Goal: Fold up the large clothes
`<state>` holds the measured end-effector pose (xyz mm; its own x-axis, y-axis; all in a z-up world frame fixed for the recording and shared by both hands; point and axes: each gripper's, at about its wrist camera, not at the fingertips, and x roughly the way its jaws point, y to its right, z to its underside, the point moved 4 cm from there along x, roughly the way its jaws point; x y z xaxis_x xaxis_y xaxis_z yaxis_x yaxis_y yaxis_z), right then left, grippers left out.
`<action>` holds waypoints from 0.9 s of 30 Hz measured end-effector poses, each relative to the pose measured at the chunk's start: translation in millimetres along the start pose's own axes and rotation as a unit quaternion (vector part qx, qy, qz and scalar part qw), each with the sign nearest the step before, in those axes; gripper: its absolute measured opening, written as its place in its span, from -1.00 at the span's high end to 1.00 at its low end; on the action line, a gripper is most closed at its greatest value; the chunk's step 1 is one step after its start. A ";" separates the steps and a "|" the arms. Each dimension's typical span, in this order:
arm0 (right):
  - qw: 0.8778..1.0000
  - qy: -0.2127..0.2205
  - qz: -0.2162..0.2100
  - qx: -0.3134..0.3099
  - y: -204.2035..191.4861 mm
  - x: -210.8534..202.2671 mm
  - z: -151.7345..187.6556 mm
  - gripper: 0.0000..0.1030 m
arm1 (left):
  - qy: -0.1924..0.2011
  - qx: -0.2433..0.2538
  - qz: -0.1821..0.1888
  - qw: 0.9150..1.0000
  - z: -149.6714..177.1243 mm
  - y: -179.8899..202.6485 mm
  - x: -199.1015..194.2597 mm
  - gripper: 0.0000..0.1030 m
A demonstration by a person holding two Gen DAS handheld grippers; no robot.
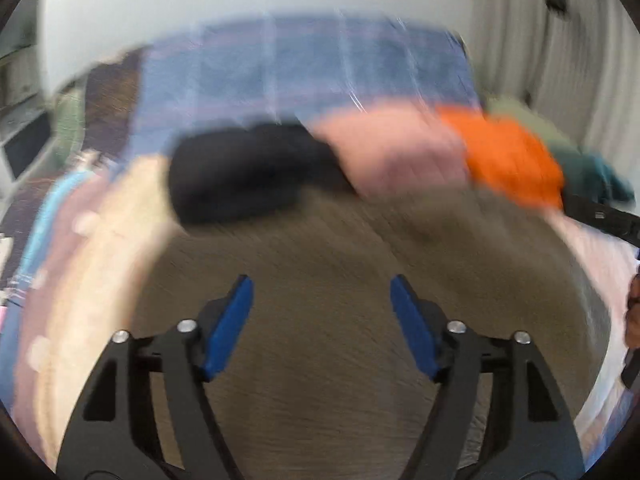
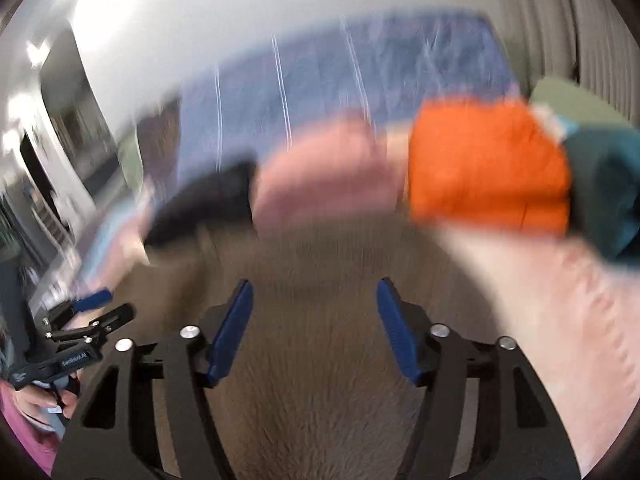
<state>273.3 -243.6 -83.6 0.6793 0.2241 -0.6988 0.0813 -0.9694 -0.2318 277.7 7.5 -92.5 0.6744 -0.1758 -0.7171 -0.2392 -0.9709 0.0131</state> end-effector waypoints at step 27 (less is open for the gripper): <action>0.995 0.098 -0.014 0.002 -38.8 -44.5 35.5 -0.32 | 0.099 -0.020 -0.012 0.995 6.0 31.3 -41.4 -0.29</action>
<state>214.0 -212.4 -67.6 0.8061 0.2265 -0.5468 0.0998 -0.9627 -0.2517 238.2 -14.7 -66.6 0.8044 -0.1776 -0.5669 -0.1967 -0.9801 0.0279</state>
